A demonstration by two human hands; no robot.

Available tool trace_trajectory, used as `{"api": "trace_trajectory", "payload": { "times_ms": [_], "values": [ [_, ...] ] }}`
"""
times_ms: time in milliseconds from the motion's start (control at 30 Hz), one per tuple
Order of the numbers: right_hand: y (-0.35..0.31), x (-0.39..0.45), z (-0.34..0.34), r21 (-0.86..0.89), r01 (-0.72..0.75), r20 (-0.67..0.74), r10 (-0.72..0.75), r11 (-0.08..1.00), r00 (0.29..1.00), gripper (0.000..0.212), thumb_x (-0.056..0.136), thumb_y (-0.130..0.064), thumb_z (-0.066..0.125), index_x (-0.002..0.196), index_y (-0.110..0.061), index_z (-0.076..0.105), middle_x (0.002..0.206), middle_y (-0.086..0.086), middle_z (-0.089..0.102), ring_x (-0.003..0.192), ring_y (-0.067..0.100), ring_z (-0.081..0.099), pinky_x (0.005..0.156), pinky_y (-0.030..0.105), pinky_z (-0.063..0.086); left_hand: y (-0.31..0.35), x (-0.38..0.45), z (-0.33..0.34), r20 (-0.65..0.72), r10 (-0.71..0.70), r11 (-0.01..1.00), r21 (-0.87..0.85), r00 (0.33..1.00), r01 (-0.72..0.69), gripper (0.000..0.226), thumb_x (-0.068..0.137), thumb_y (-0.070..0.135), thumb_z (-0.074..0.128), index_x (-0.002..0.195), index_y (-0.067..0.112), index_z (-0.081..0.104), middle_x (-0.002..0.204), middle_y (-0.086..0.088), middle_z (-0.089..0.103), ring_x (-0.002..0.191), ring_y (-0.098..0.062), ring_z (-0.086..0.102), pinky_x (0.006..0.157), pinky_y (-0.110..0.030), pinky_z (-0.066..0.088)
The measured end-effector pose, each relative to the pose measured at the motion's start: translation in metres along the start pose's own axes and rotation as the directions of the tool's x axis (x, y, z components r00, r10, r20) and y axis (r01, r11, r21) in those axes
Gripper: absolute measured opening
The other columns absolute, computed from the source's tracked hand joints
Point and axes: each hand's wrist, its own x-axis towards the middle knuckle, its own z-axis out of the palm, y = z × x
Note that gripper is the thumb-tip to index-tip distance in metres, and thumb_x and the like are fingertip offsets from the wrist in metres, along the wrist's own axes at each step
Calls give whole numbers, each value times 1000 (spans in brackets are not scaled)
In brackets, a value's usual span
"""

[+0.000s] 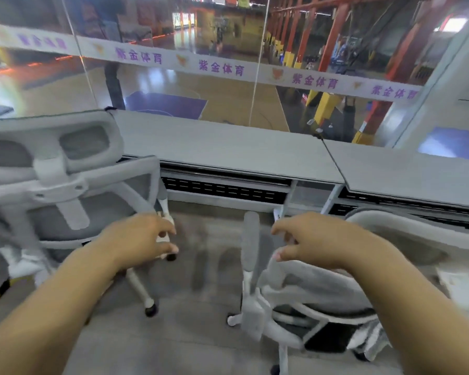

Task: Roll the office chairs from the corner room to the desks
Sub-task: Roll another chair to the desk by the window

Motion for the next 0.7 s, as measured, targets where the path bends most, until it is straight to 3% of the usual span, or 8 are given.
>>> {"api": "trace_trajectory", "payload": {
  "times_ms": [233, 300, 400, 500, 600, 700],
  "values": [
    [-80, 111, -16, -32, 181, 48, -179, 983, 983, 54, 81, -59, 58, 127, -33, 46, 120, -4, 59, 103, 18, 57, 89, 41, 49, -112, -22, -9, -13, -235, 969, -80, 972, 233, 28, 82, 54, 58, 105, 39, 60, 103, 16, 57, 93, -9, 52, 78, -32, 48],
    [-100, 144, -19, -55, 223, 62, -219, 973, 974, 54, 82, -58, 59, 126, -30, 48, 117, -2, 60, 101, 20, 59, 88, 41, 50, -138, -27, -13, -33, -300, 949, -110, 953, 295, 27, 84, 51, 58, 106, 36, 61, 105, 14, 59, 95, -10, 53, 76, -30, 47],
    [-129, 194, -22, -67, 269, 69, -264, 961, 962, 52, 81, -58, 60, 124, -30, 49, 116, -1, 60, 100, 20, 60, 87, 40, 50, -176, -29, -20, -49, -376, 919, -150, 925, 365, 32, 84, 51, 57, 113, 39, 60, 111, 16, 59, 101, -10, 54, 86, -34, 48],
    [-155, 243, -28, -96, 318, 75, -312, 943, 947, 44, 82, -55, 59, 119, -31, 52, 111, -5, 60, 99, 18, 57, 83, 37, 49, -212, -27, -28, -87, -436, 890, -188, 896, 415, 23, 84, 47, 59, 105, 39, 61, 97, 23, 57, 91, -7, 52, 80, -30, 46],
    [-179, 296, -35, -110, 362, 30, -361, 926, 932, 36, 82, -55, 56, 109, -31, 54, 102, -9, 59, 92, 15, 55, 78, 36, 49, -251, -19, -35, -160, -503, 860, -181, 849, 476, 27, 85, 48, 59, 110, 39, 61, 114, 15, 60, 102, -12, 55, 81, -32, 48],
    [-200, 342, -43, -96, 385, -102, -394, 918, 913, 45, 81, -55, 57, 121, -34, 52, 118, -11, 59, 108, 18, 56, 84, 39, 50, -291, -5, -41, -221, -544, 839, -168, 809, 518, 39, 84, 46, 61, 121, 36, 56, 127, 9, 54, 115, -15, 52, 85, -34, 47]
  ]
}}
